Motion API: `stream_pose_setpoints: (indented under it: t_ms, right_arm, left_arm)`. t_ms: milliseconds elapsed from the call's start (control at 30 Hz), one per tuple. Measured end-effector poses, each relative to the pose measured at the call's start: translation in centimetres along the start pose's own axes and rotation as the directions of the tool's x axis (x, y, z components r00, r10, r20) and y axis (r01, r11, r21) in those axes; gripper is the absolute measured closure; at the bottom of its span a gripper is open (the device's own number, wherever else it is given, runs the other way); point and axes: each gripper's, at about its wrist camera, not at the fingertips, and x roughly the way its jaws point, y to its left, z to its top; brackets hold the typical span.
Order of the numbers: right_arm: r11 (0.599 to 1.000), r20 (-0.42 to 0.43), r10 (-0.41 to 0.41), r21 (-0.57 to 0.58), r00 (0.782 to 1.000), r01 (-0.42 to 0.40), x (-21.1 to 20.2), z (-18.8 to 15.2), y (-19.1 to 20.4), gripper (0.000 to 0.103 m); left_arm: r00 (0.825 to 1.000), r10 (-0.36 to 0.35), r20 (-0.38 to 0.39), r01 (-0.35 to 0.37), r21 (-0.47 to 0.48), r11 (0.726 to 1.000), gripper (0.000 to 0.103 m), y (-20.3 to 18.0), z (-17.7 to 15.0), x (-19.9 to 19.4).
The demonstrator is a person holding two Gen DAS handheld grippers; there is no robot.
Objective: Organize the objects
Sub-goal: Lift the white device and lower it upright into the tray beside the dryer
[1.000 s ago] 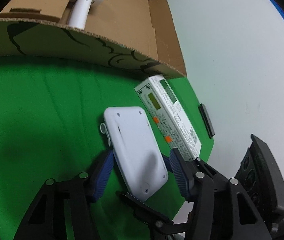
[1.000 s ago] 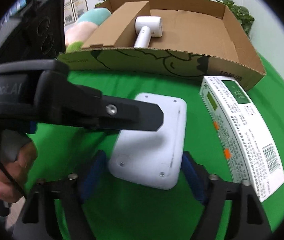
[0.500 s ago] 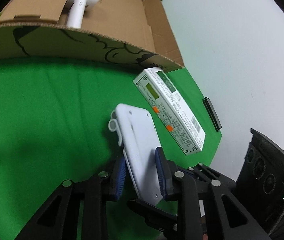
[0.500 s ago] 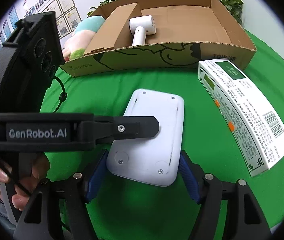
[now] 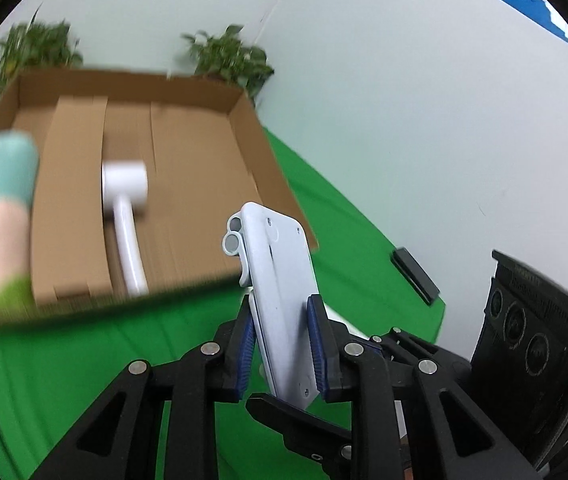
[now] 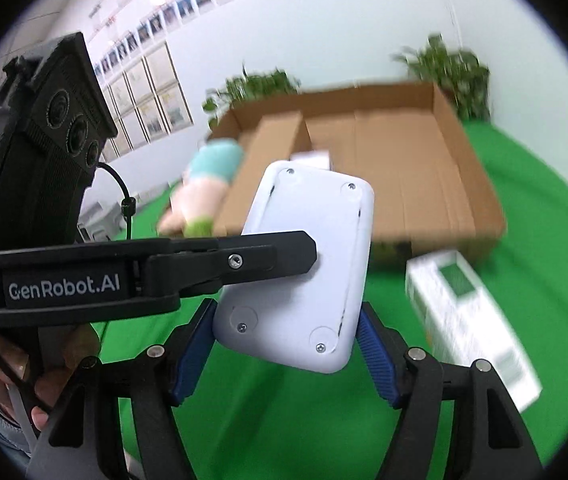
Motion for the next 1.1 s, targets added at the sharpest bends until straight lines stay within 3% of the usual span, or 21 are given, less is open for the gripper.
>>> stream_pose_setpoints:
  t_ms: [133,267,433,700,1000,1100]
  right_arm:
    - [0.999,0.031,0.034,-0.024,0.999,-0.033,0.5,4.3,-0.6,0.035]
    - [0.998,0.036,0.07,0.008,0.997,-0.07,3.5,9.9,-1.8,0.035]
    - [0.997,0.025,0.066,0.028,0.998,-0.066,4.1,11.1,-2.9,0.035]
    - [0.995,-0.096,0.071,0.071,0.993,-0.064,8.1,9.2,-4.5,0.035]
    - [0.99,-0.25,0.079,0.131,0.965,-0.047,13.9,5.7,-7.0,0.035]
    - [0.989,-0.28,0.082,0.138,0.956,-0.045,15.1,5.1,-7.6,0.035]
  left_arm:
    - [0.997,0.049,0.053,-0.05,0.028,0.998,0.082,0.3,5.5,-0.1]
    - [0.996,0.052,0.071,-0.052,0.008,0.999,0.082,0.3,9.9,1.8]
    - [0.998,0.054,0.039,-0.055,0.012,0.998,0.082,1.0,12.8,3.6]
    - [0.998,0.032,-0.057,-0.038,-0.11,0.993,0.082,5.8,10.3,9.1]
    - [0.99,0.001,-0.138,-0.038,-0.265,0.963,0.082,11.7,7.0,15.6]
    - [0.989,0.009,-0.148,-0.049,-0.265,0.963,0.082,12.1,6.6,16.6]
